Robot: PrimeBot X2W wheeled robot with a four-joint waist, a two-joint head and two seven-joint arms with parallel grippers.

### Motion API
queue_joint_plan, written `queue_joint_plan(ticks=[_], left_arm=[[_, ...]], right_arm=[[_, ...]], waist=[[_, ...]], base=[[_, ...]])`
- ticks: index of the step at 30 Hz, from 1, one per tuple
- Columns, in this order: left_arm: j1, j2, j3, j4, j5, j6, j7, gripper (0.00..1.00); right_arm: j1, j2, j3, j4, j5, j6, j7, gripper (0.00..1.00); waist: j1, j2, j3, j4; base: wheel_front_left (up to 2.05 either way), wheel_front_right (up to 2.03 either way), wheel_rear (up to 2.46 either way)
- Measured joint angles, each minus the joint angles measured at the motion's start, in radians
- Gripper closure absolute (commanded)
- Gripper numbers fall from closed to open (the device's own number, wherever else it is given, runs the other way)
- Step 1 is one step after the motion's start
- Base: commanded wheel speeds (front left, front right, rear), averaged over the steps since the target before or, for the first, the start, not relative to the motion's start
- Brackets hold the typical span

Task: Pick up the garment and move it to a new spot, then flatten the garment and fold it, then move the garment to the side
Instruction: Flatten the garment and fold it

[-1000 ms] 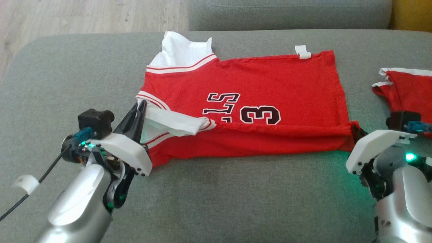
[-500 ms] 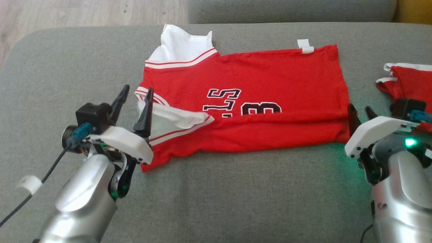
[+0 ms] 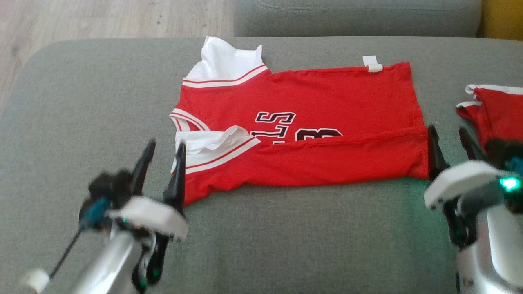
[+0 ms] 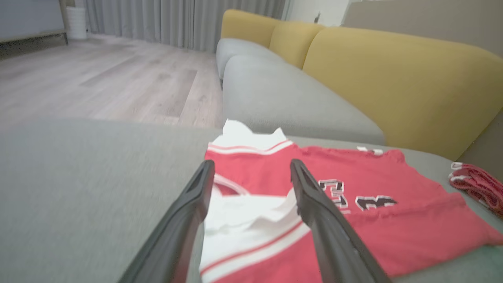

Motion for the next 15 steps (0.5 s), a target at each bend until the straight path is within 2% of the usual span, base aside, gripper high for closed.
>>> queue_joint_plan(ticks=[2,3,6,10,15], left_arm=[[0.102,0.015,0.001,-0.049,-0.024,0.035,0.026,0.0],[0.102,0.015,0.001,-0.049,-0.024,0.035,0.026,0.0],[0.189,0.017,0.0,-0.075,-0.054,0.071,0.063,0.0],[0.197,0.012,0.004,-0.067,-0.083,0.082,0.091,0.0],[0.177,-0.005,0.012,-0.008,-0.113,0.081,0.114,0.0]], right_arm=[[0.084,0.0,-0.001,-0.073,-0.007,0.0,0.01,0.0],[0.084,0.0,-0.001,-0.073,-0.007,0.0,0.01,0.0],[0.167,0.001,-0.01,-0.155,-0.005,0.0,0.041,0.0],[0.195,0.001,-0.013,-0.219,0.002,0.0,0.068,0.0],[0.194,0.001,0.007,-0.24,0.003,0.0,0.088,0.0]], waist=[[-0.0001,0.0,-0.001,0.007],[-0.0001,0.0,-0.001,0.007],[0.0,0.0,0.007,0.013],[0.0,0.0,0.028,0.006],[0.0001,0.0,0.056,-0.013]], base=[[0.0,0.0,0.0],[0.0,0.0,0.0],[0.0,0.0,0.0],[0.0,0.0,0.0],[0.0,0.0,0.0]])
